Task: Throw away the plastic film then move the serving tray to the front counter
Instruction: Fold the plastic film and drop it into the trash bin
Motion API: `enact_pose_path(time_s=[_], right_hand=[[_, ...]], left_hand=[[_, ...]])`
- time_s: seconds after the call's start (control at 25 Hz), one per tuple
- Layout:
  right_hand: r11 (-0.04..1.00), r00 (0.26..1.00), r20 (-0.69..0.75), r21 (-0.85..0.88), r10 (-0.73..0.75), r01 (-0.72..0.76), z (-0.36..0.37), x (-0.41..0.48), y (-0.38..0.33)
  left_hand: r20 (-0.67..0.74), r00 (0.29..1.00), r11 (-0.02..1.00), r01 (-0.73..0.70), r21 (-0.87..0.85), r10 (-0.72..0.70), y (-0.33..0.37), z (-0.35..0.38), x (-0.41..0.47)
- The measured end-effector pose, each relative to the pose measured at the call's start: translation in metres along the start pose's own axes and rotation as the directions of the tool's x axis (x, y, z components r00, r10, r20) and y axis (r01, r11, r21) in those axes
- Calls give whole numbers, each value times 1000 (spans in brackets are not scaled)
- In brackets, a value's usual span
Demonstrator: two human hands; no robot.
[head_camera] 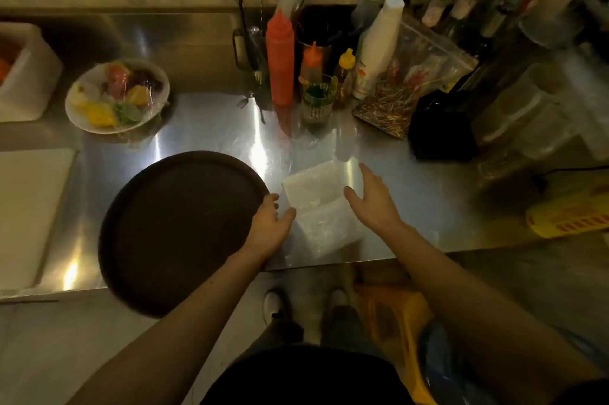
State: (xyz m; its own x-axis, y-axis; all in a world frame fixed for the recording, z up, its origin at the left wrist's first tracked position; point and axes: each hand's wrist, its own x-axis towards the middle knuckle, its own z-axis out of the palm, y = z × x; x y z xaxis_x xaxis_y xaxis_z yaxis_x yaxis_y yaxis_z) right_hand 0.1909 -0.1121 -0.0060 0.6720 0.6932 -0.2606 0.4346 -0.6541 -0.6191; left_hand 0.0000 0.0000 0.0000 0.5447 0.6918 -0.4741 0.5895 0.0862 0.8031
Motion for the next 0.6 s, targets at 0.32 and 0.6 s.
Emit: enact_pose_path(time_s=[0.32, 0.6], right_hand=[[982, 962, 221, 59, 162, -179, 4, 20, 22], [931, 944, 225, 222, 242, -291, 11, 28, 25]], left_hand=[[8, 958, 955, 286, -85, -286, 9, 32, 17], [-52, 908, 877, 384, -289, -415, 18, 48, 24]])
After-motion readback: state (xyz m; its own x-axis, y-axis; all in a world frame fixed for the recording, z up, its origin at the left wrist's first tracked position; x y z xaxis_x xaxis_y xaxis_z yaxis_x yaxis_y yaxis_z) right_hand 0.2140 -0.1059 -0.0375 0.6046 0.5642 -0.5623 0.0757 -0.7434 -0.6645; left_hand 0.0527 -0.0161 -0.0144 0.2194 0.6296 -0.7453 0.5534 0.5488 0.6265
